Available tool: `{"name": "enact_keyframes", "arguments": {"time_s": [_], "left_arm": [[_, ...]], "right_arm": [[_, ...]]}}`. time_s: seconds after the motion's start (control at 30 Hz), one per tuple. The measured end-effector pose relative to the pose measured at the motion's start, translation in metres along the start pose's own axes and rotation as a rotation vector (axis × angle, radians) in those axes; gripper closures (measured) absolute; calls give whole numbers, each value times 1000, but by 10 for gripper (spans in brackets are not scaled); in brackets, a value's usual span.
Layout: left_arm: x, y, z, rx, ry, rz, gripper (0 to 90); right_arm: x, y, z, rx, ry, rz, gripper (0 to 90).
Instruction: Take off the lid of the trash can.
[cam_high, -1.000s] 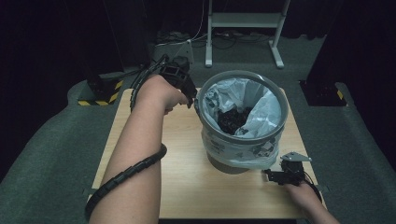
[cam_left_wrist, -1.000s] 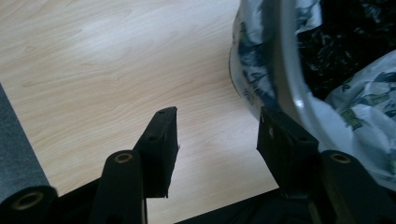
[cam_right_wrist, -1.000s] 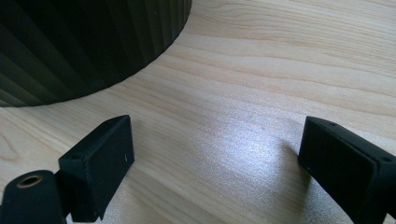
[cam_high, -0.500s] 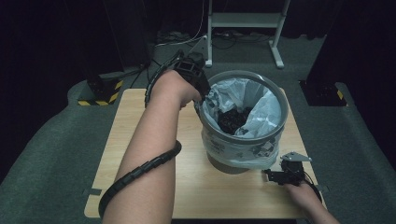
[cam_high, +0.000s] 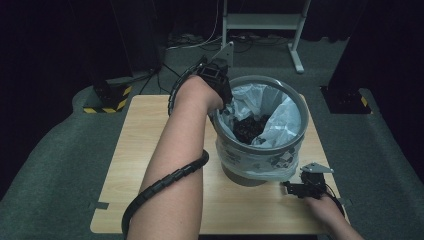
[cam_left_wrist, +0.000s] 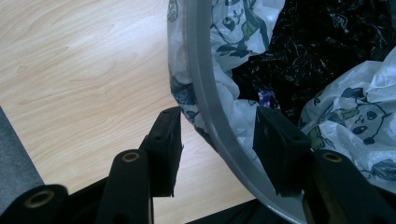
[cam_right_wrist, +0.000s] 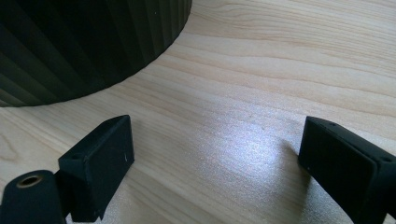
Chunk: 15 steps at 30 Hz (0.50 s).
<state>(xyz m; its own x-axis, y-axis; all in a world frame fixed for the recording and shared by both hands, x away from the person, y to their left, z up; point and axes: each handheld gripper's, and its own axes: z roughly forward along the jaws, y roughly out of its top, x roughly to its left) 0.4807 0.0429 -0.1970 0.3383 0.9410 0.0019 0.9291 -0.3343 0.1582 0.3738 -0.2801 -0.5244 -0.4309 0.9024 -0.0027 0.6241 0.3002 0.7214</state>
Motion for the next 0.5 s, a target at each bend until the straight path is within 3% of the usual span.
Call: {"name": "enact_keyframes", "arguments": {"time_s": [0.5], "left_arm": [[1, 1, 12, 21, 5, -39, 561]], "right_arm": [[0, 0, 0, 0, -1, -1, 101]]}}
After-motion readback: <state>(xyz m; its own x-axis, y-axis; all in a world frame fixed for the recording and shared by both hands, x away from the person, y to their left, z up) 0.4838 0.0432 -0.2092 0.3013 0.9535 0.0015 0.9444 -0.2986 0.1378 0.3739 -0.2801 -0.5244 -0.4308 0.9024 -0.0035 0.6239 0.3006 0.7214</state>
